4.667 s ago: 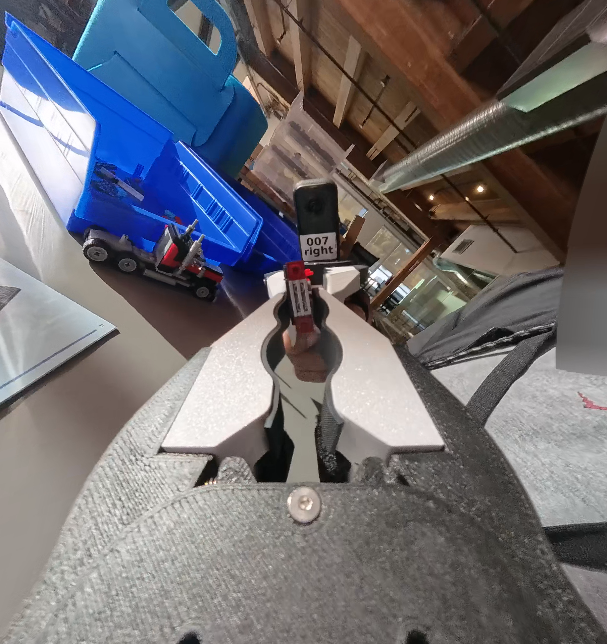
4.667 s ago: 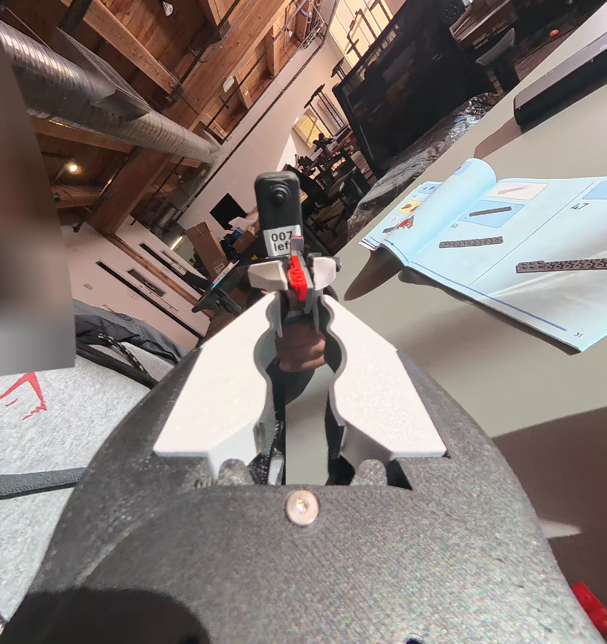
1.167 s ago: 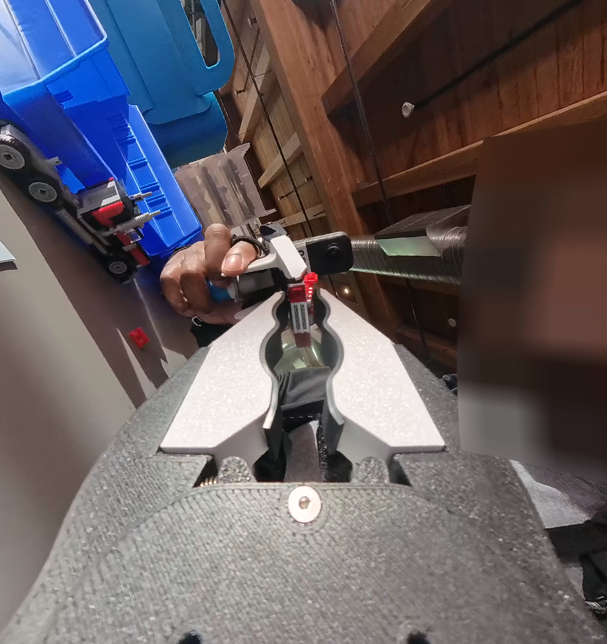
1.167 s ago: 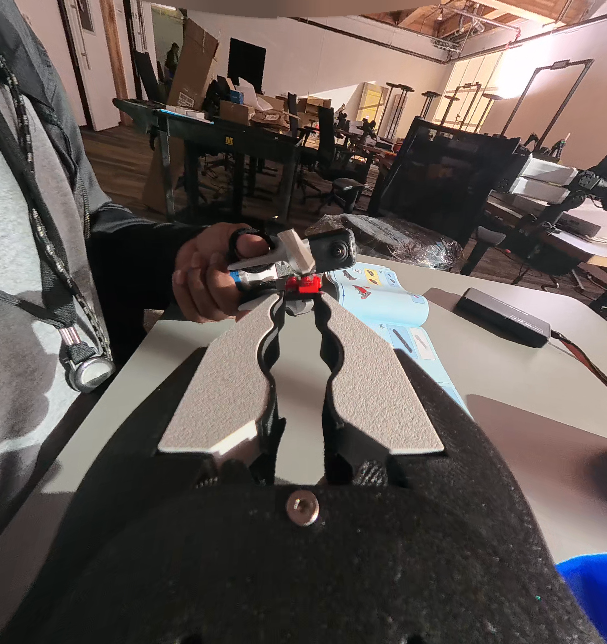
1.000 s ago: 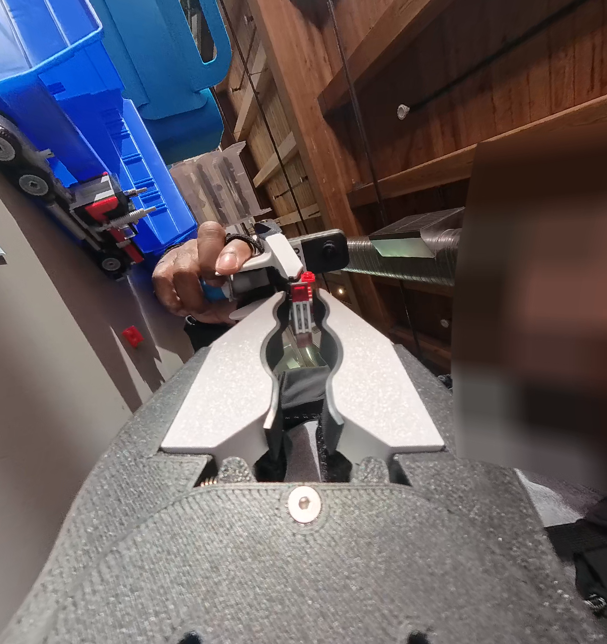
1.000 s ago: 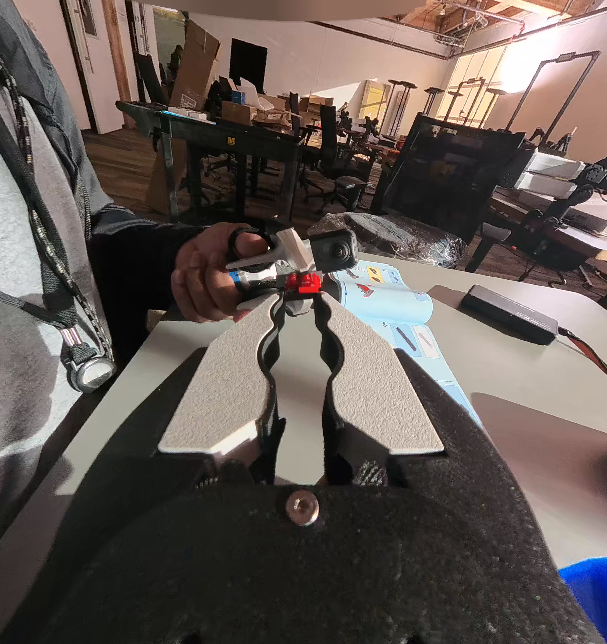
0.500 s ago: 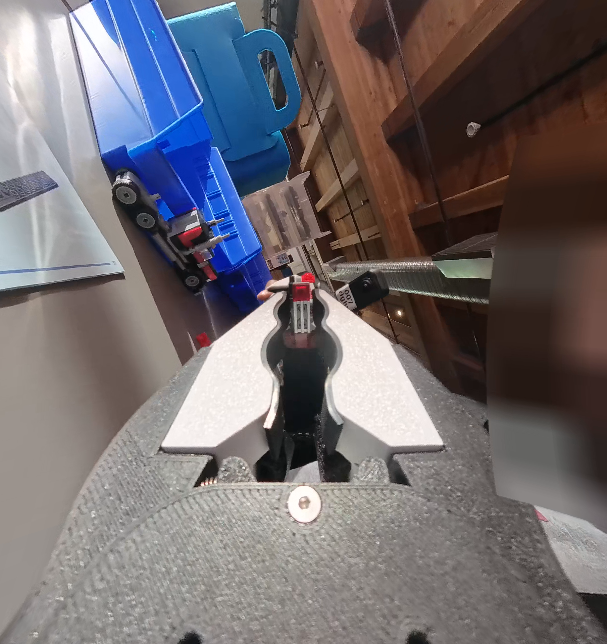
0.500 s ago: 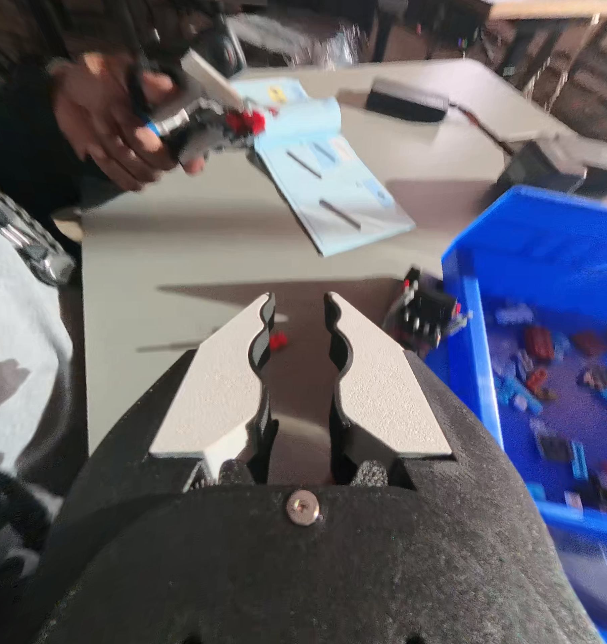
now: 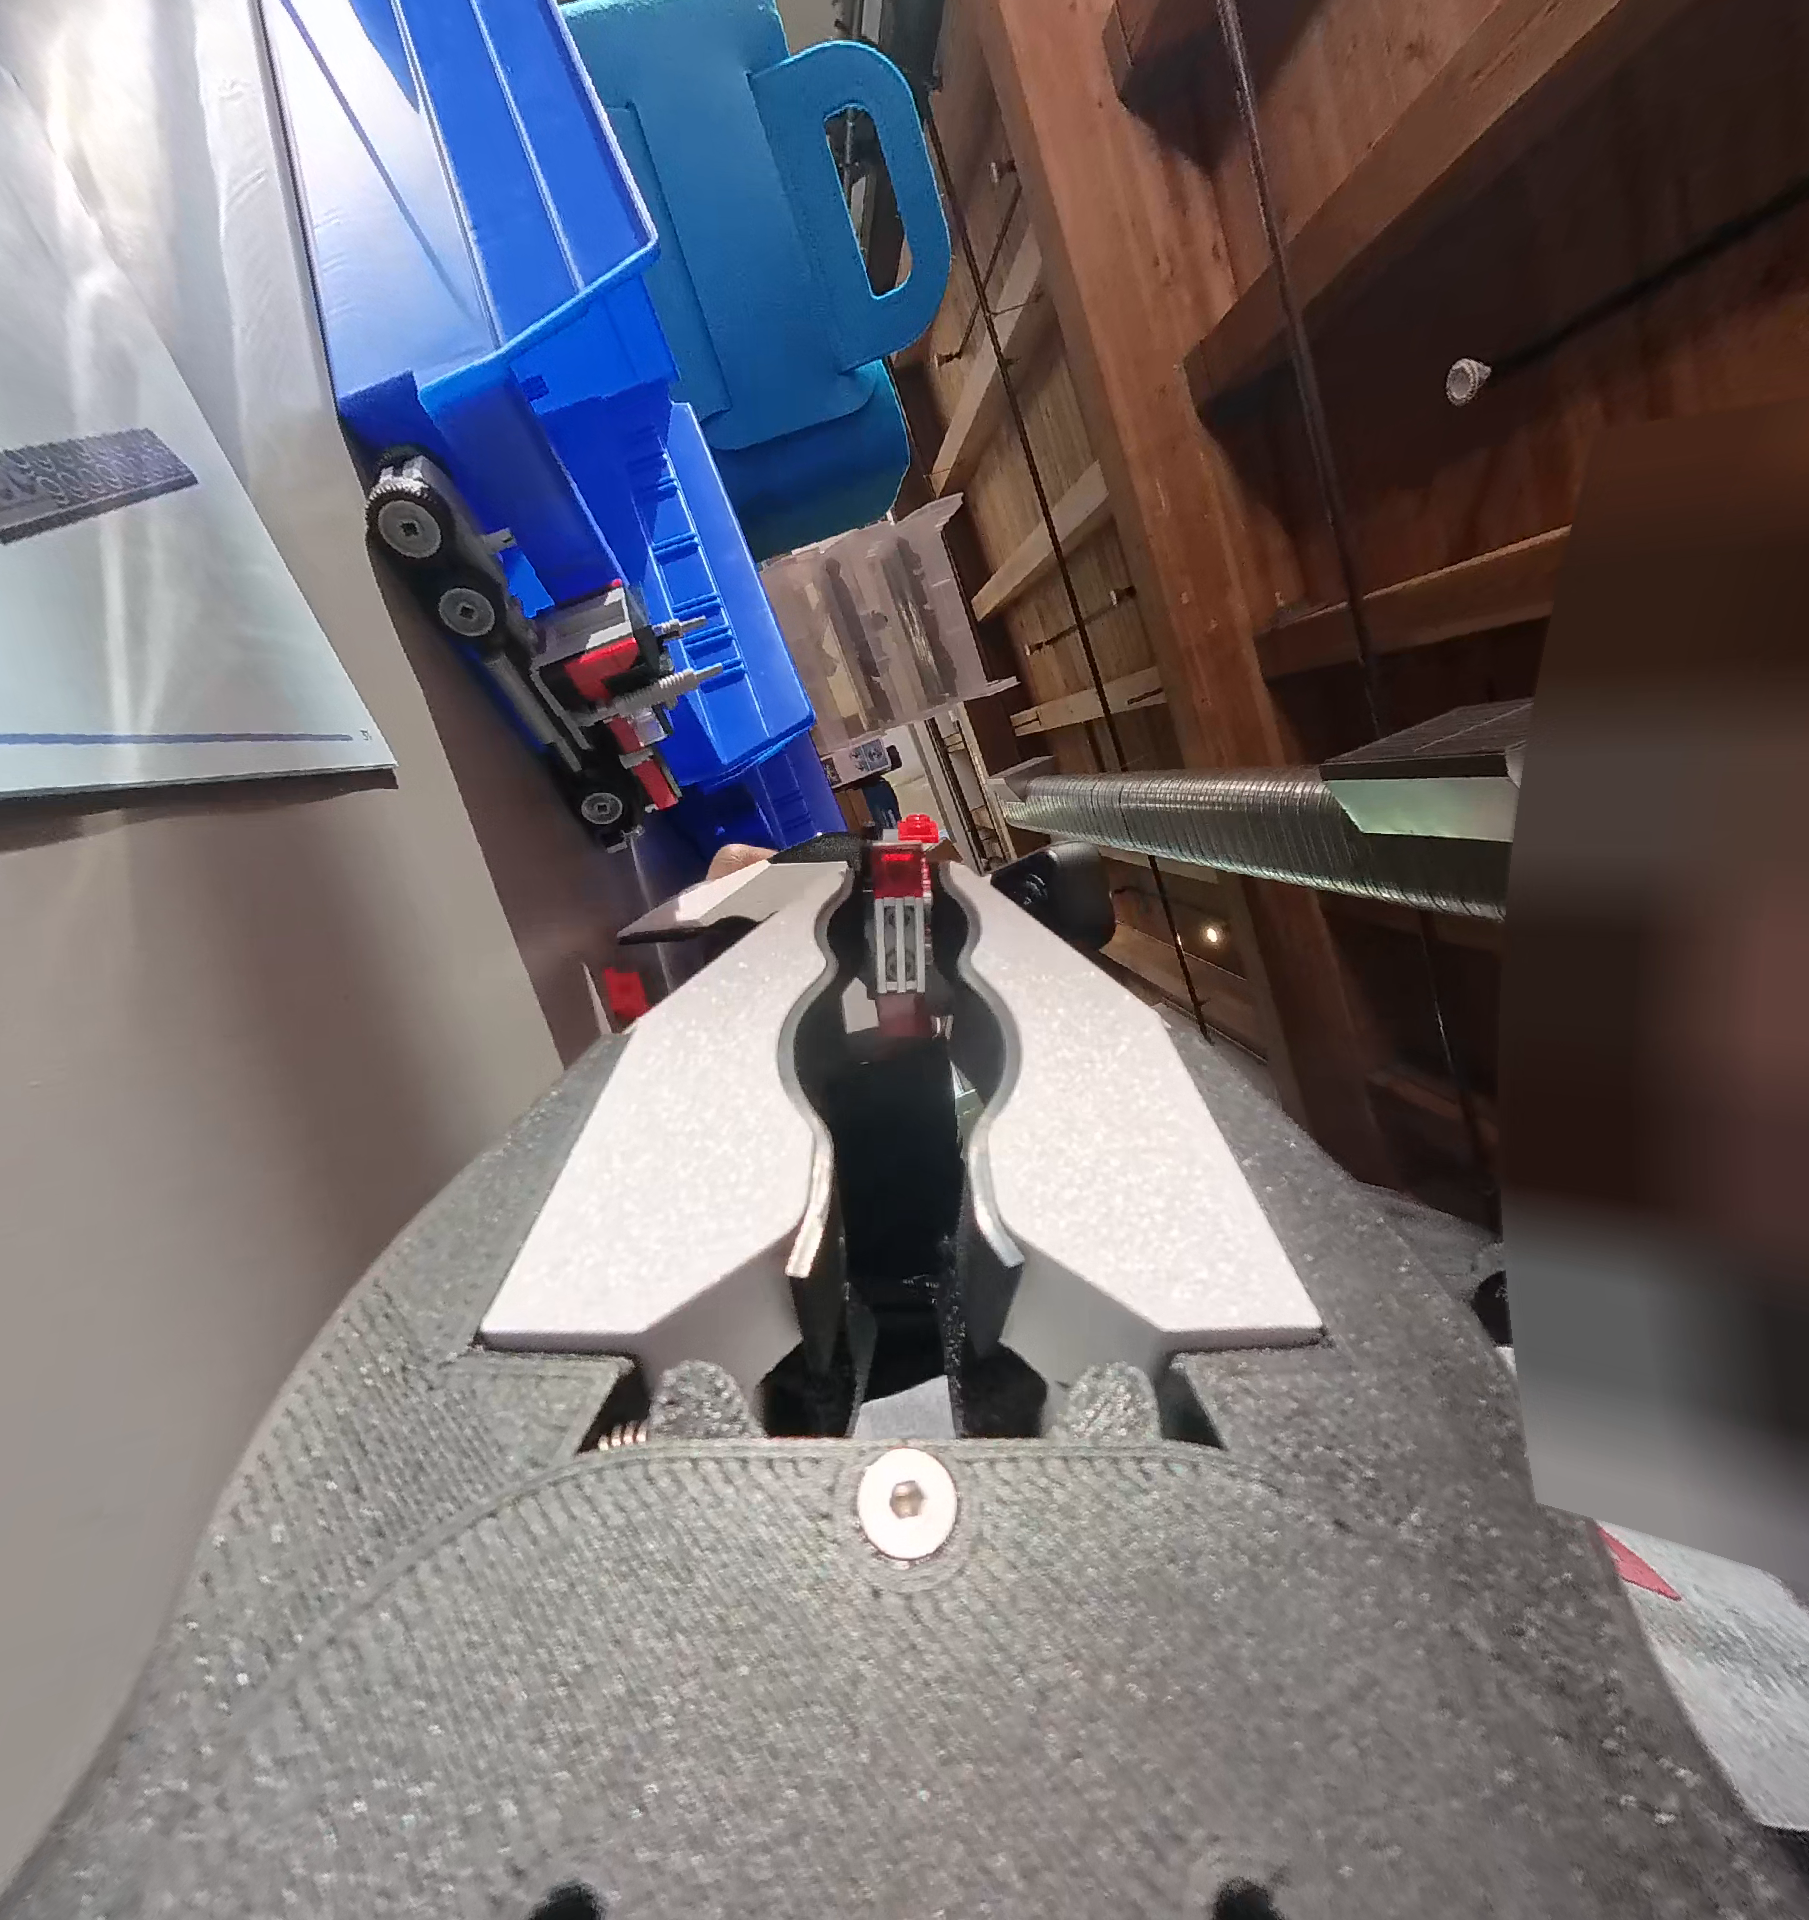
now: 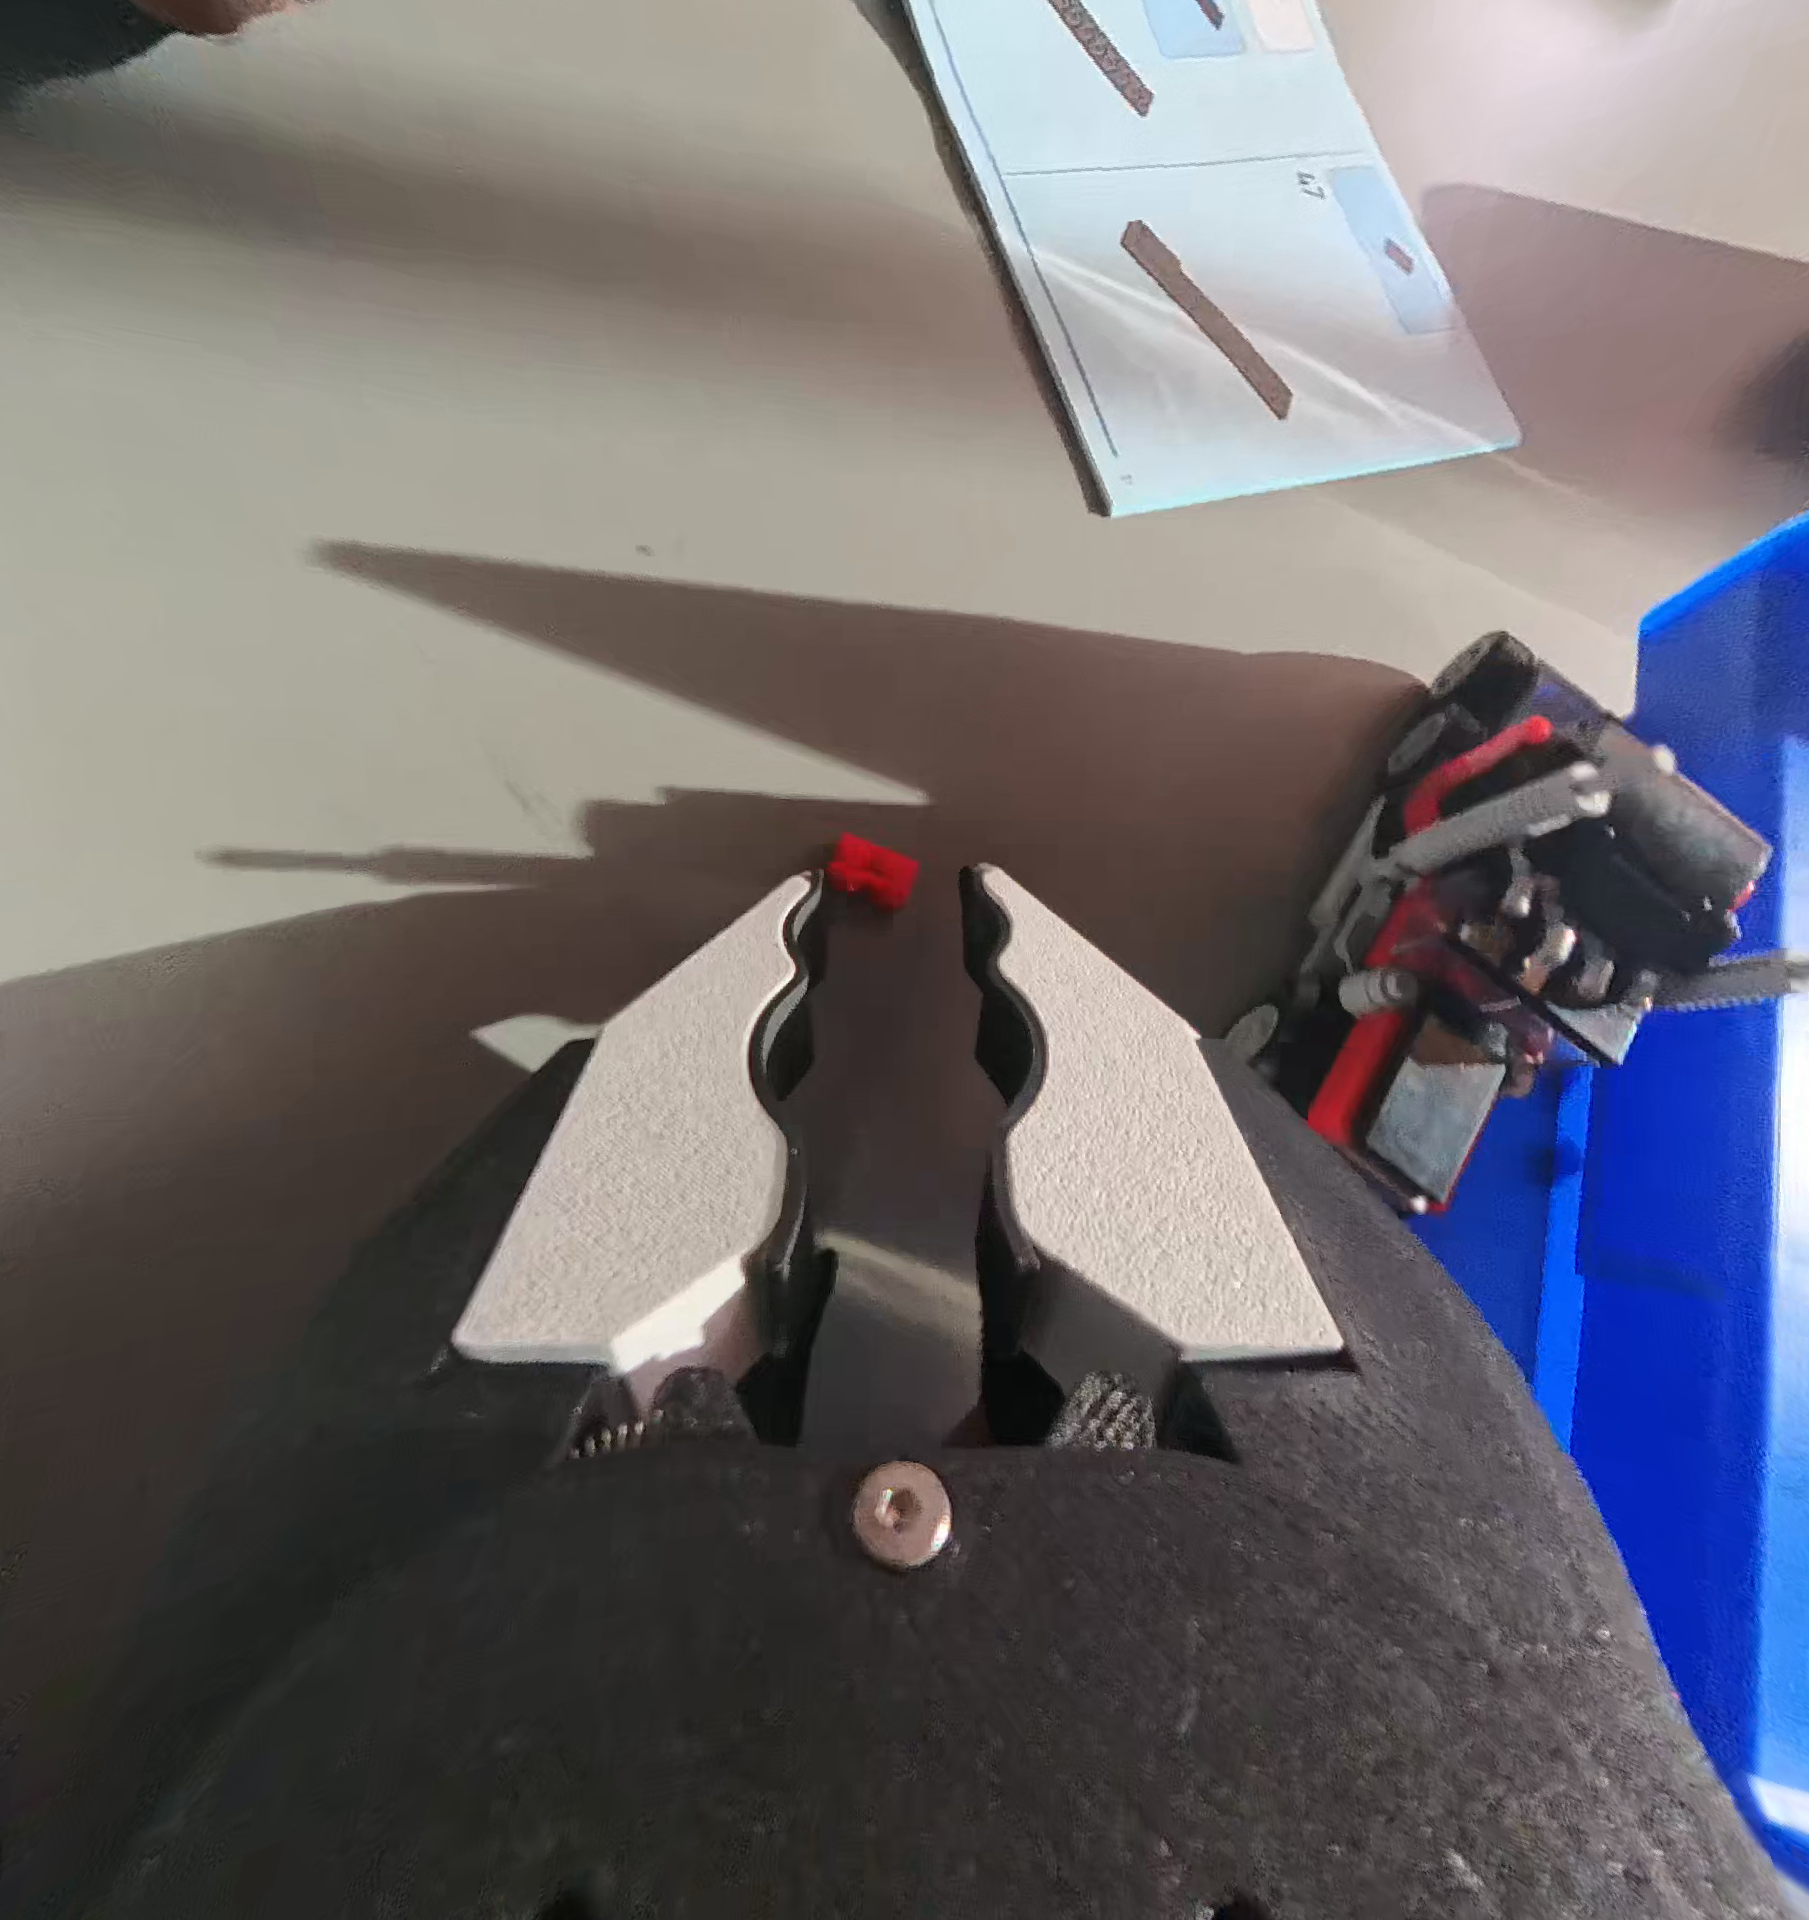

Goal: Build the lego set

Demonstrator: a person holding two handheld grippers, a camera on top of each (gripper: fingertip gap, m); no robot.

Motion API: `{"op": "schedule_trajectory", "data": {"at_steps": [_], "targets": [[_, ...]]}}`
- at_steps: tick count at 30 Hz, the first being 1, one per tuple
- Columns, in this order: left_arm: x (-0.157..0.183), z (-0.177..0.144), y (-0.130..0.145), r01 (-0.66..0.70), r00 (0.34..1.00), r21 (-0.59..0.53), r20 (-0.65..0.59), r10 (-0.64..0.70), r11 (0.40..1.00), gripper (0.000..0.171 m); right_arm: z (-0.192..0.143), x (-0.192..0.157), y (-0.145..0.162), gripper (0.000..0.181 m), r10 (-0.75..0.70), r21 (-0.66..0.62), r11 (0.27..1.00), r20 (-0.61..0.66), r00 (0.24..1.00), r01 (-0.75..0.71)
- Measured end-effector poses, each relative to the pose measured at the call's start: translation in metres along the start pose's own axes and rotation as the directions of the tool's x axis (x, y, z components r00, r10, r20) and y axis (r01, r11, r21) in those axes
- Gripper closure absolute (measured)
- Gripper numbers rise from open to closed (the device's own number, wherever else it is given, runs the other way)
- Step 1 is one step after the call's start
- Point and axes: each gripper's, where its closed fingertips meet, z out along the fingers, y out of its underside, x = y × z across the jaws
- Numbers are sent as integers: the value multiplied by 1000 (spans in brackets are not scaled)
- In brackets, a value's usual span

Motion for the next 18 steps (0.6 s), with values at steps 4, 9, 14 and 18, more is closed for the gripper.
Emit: {"op": "schedule_trajectory", "data": {"at_steps": [4, 9, 14, 18], "targets": [[0, -1, 0, 11, 1000, 0, -9, -11, 1000, 158, 8, -1, -8, 153, -9, 2, 1000, -6, 1000, 9], [0, -2, -1, 23, 1000, 1, -16, -23, 1000, 158, -3, 1, -9, 157, -34, 4, 999, -1, 999, 34], [-3, -2, 2, 23, 1000, -9, 10, -23, 1000, 158, -7, 0, -6, 164, -49, 2, 999, 49, 998, 49], [-7, -1, 3, 31, 999, -3, 35, -31, 1000, 158, -1, -6, -3, 170, -78, -29, 996, 87, 993, 81]]}}
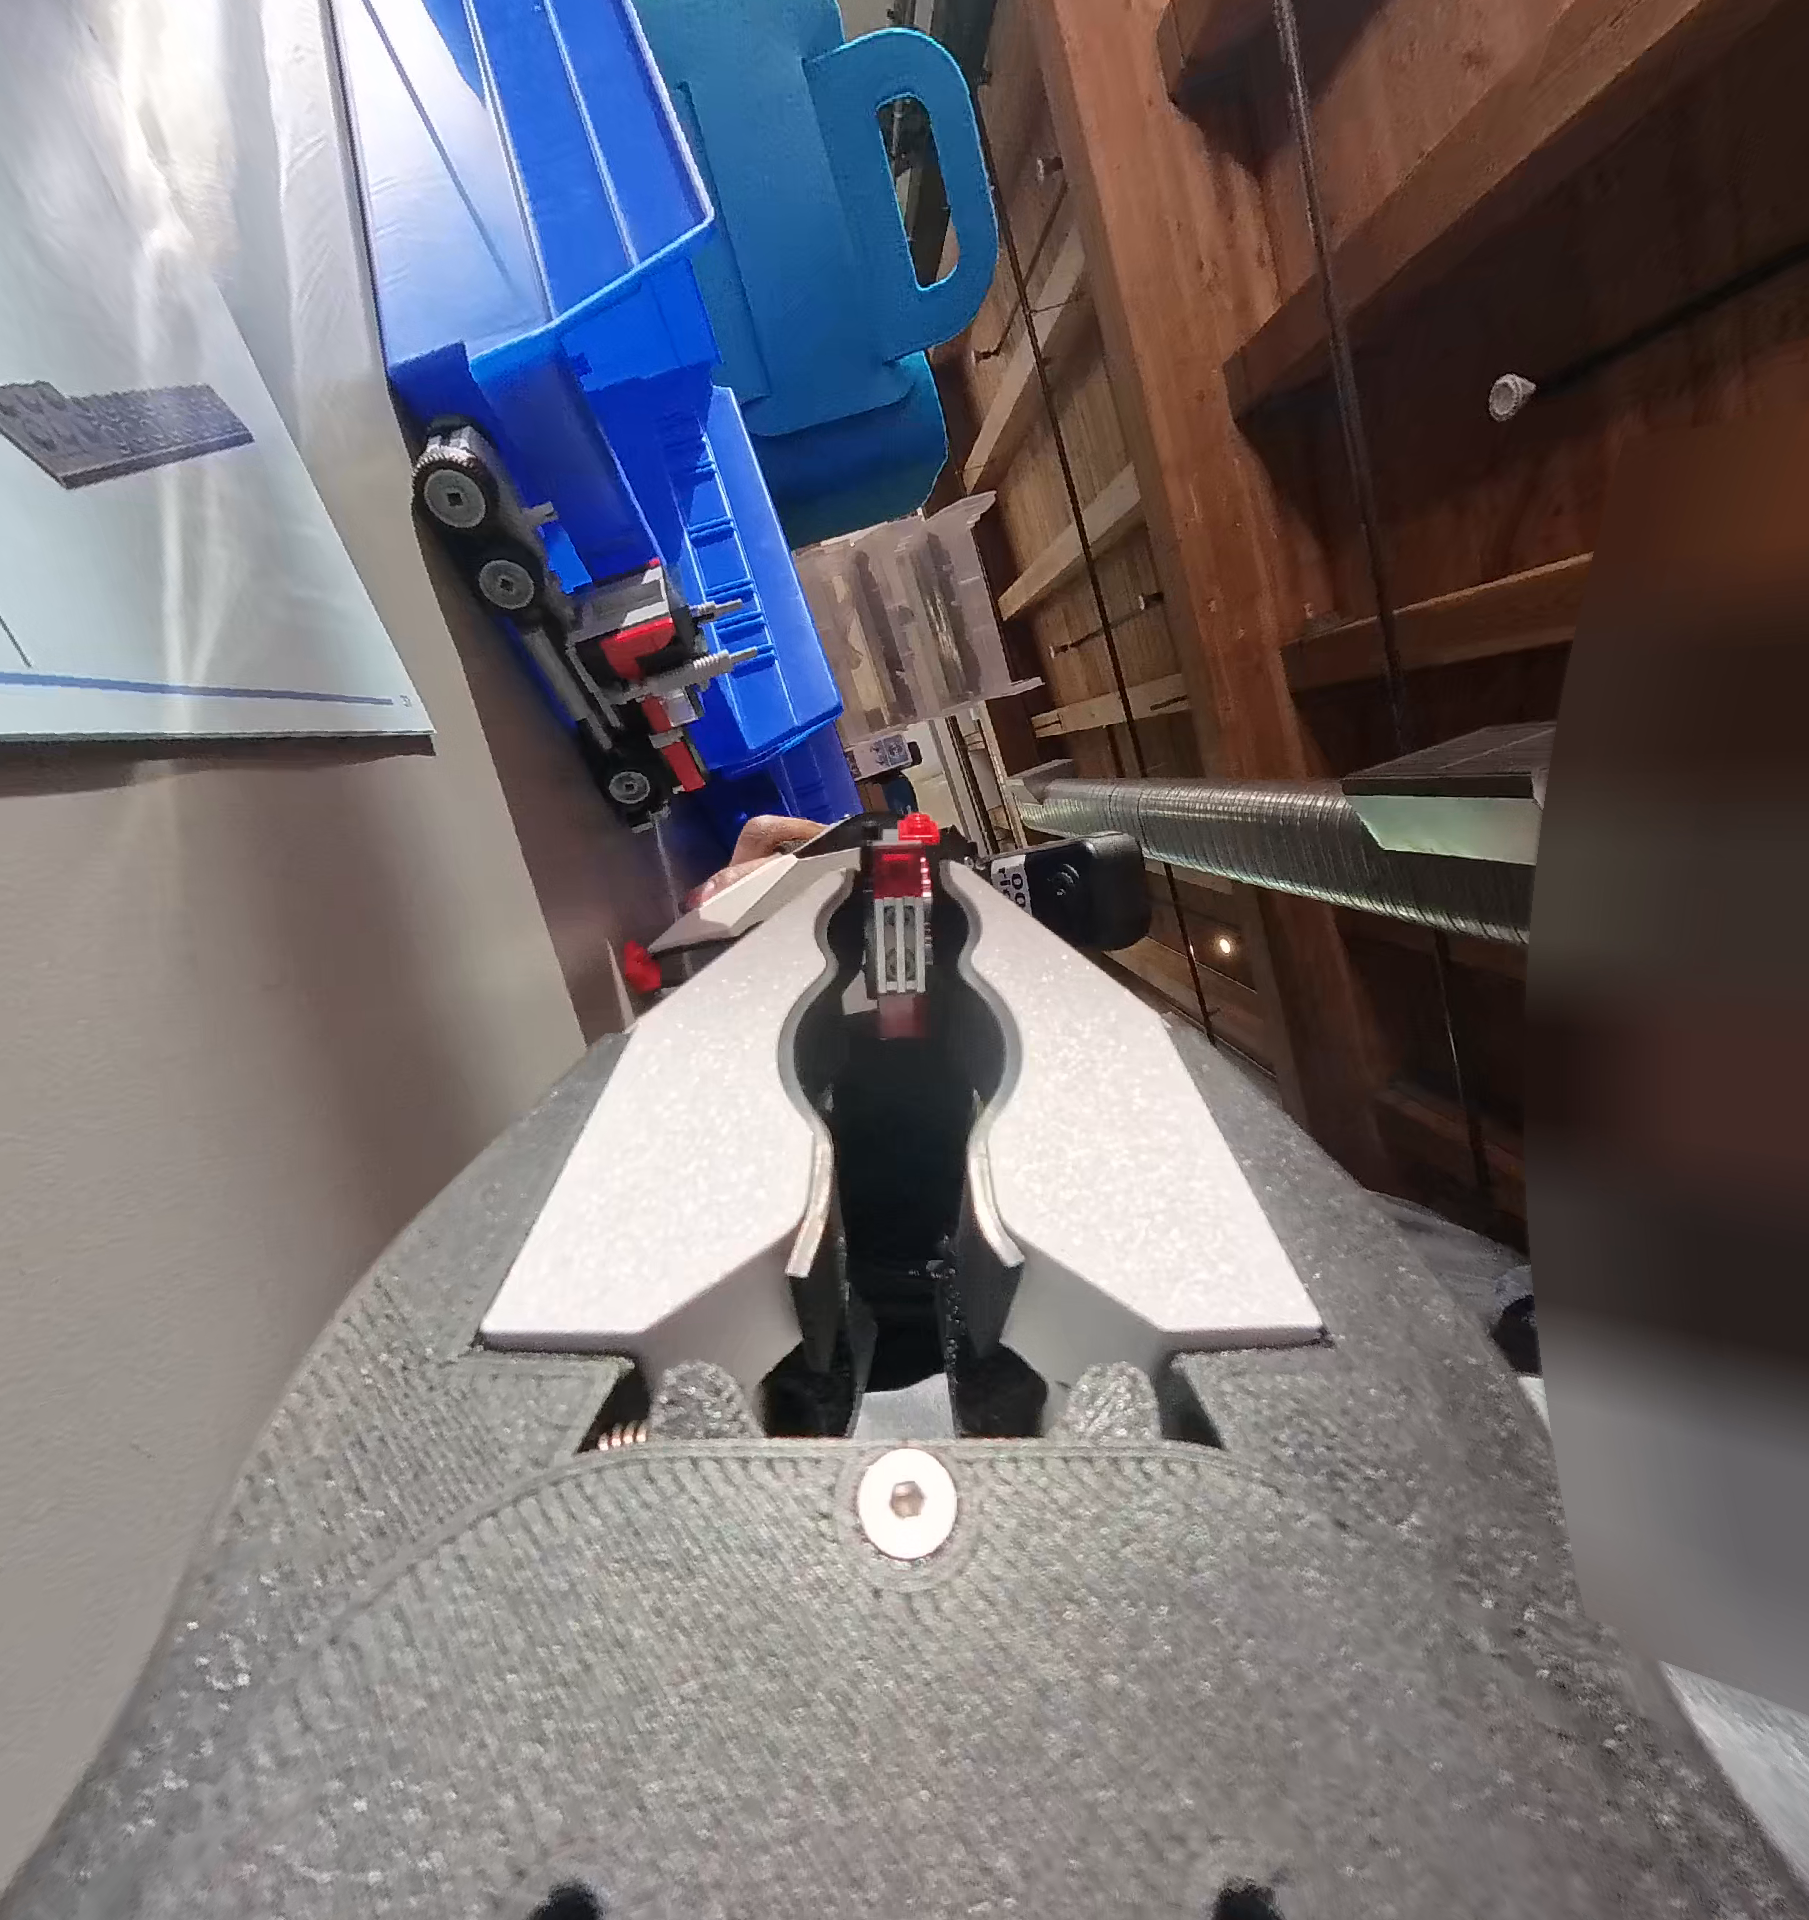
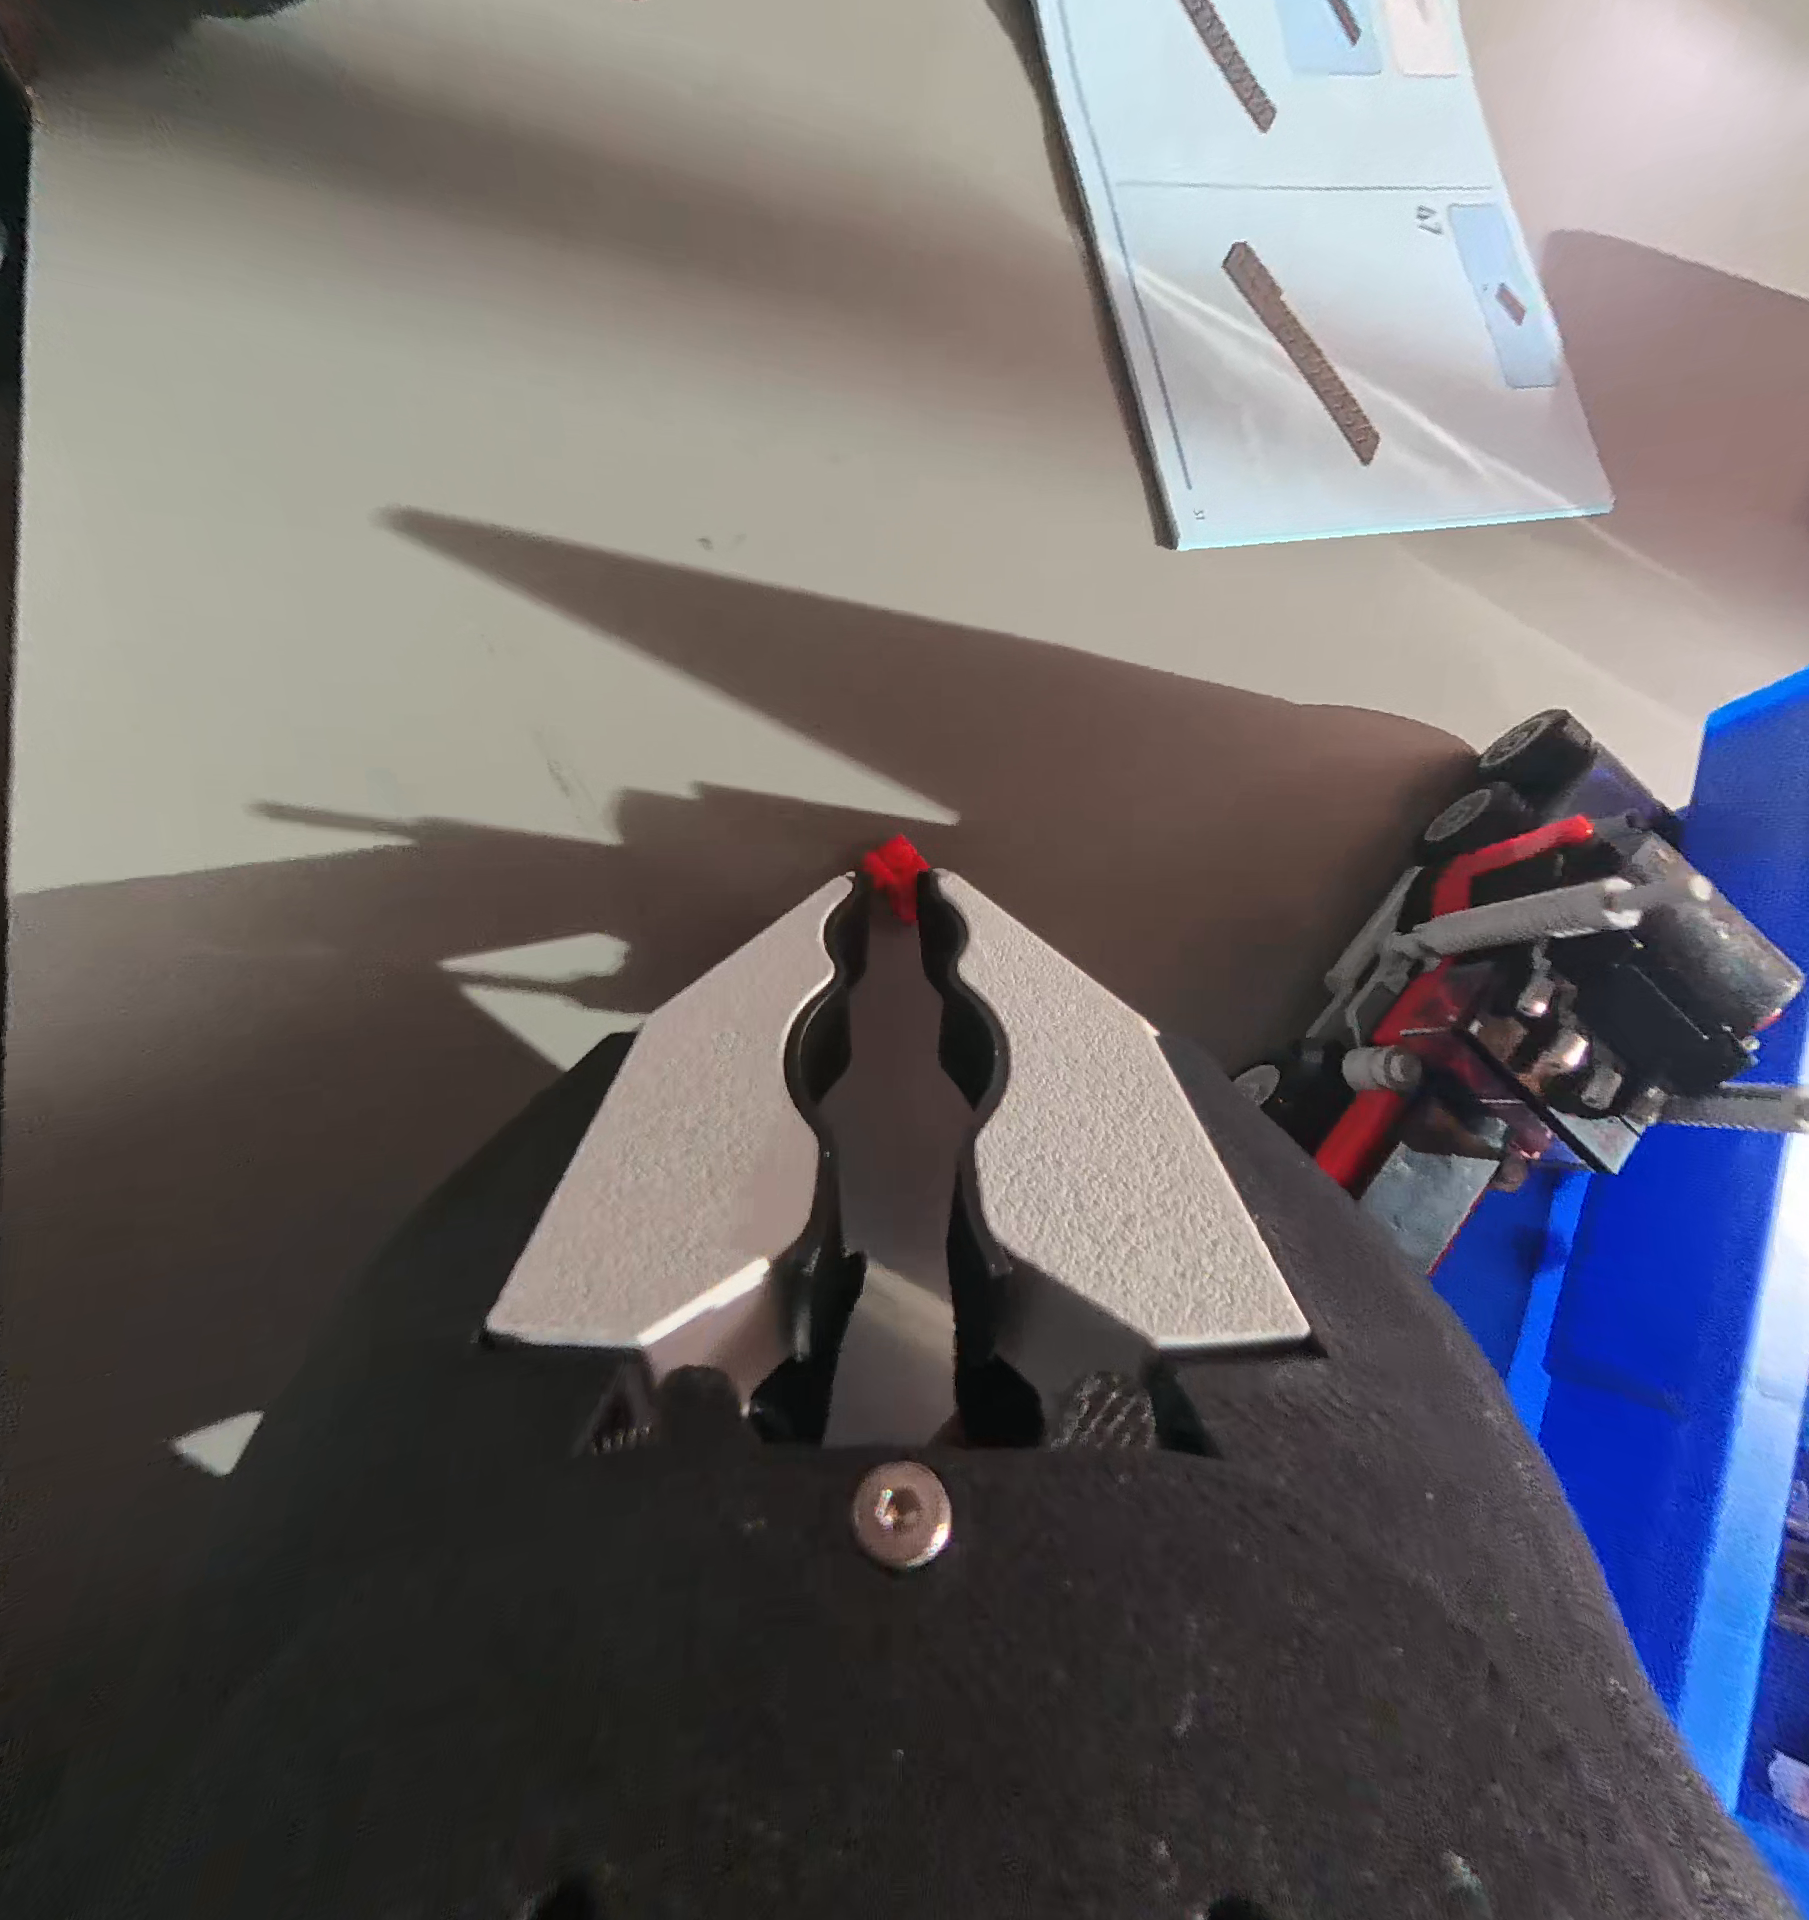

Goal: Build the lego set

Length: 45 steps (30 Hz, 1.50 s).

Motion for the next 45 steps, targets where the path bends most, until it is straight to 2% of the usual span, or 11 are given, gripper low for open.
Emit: {"op": "schedule_trajectory", "data": {"at_steps": [7, 15, 20, 27, 45], "targets": [[-6, 1, -1, 26, 999, 35, 33, -27, 999, 158, 2, 5, -10, 177, -15, 7, 1000, -23, 1000, 15], [-13, 2, -2, 50, 996, 78, 67, -55, 996, 158, -11, 3, -100, 178, -135, 249, 958, -41, 990, 141], [-13, 3, 1, 79, 995, 78, 60, -83, 994, 158, -6, 0, -128, 178, -226, 256, 941, -14, 974, 222], [-13, 3, 1, 101, 993, 80, 49, -105, 992, 158, 5, 7, -126, 178, -266, 189, 947, 15, 964, 259], [-13, 4, 2, 125, 991, 76, 37, -129, 989, 158, 10, 10, -124, 176, -272, 201, 945, 48, 961, 258]]}}
